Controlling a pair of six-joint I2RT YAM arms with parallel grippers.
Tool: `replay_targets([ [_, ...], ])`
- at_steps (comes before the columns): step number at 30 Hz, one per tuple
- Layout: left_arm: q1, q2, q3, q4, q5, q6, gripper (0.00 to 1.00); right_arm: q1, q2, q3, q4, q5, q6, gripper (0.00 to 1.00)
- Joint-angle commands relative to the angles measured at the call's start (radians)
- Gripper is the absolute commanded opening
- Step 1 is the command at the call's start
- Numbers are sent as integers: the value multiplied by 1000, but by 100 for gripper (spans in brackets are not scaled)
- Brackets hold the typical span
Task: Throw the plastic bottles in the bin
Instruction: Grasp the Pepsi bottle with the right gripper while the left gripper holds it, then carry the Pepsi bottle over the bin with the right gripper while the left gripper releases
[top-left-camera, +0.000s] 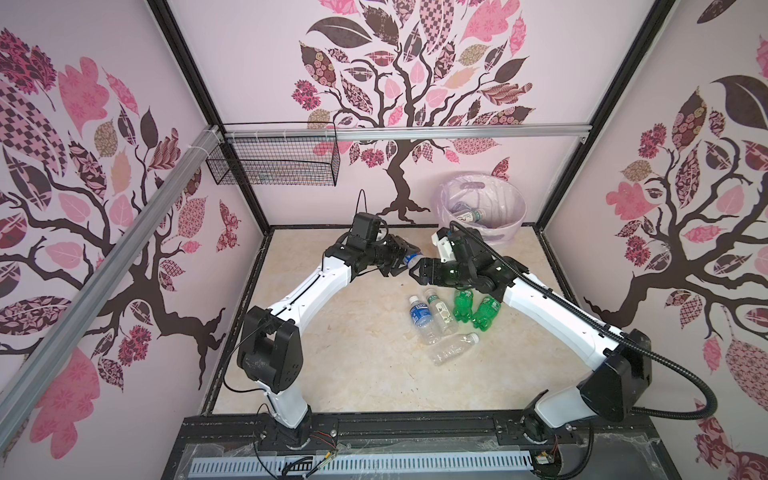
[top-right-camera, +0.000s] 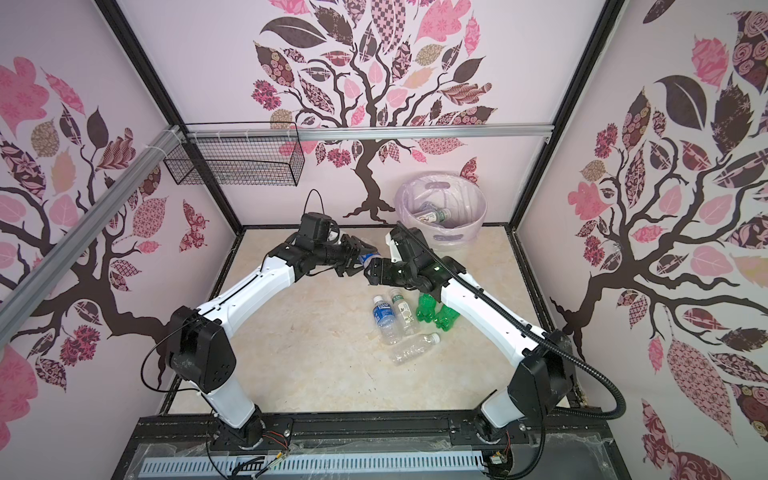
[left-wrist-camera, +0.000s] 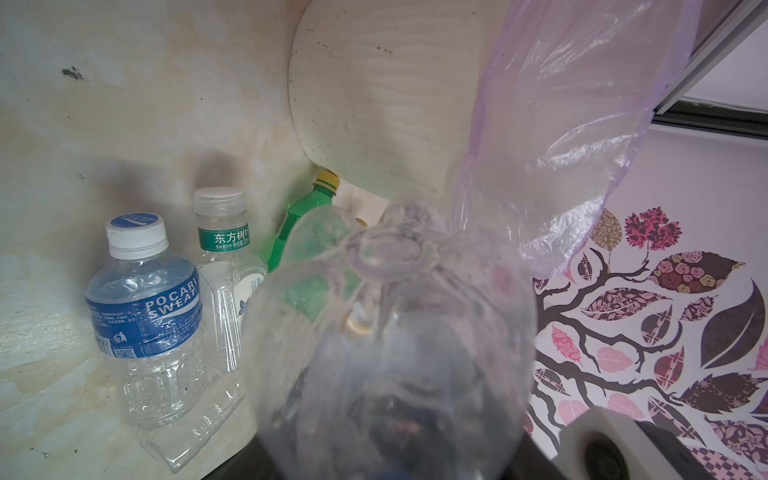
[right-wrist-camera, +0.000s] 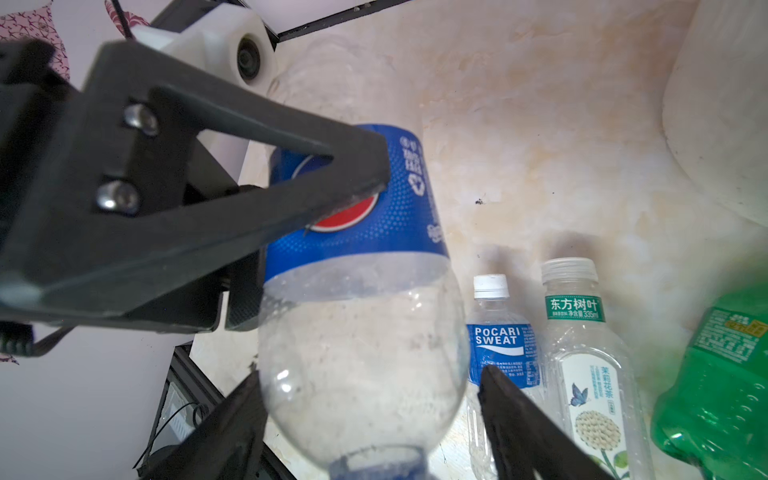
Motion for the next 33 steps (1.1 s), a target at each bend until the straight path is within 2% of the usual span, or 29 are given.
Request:
replay_targets([
  [1,-5,-63,-27,22,10,-18,52,2,32,61,14,-2,-15,78],
  [9,-7,-94,-29,6,8,-16,54,1,43,68,21,22,-14,59],
  [13,-7,-107,-30,-11,6,-8,59,2,33,61,24,25,-9,55],
  [20,20,-131,-18,-24,-27,-38,82,2,15,67,-11,71,-17,51],
  [23,42,-144,14,-49,-47,-42,97,1,12,71,-31,92,-22,49],
  [28,72,-165,82,-99,-56,-32,97,0,14,118,-69,145,-54,49],
  [33,61,-184,158,-162,-90,-3,97,-1,57,252,-164,259,-127,48],
])
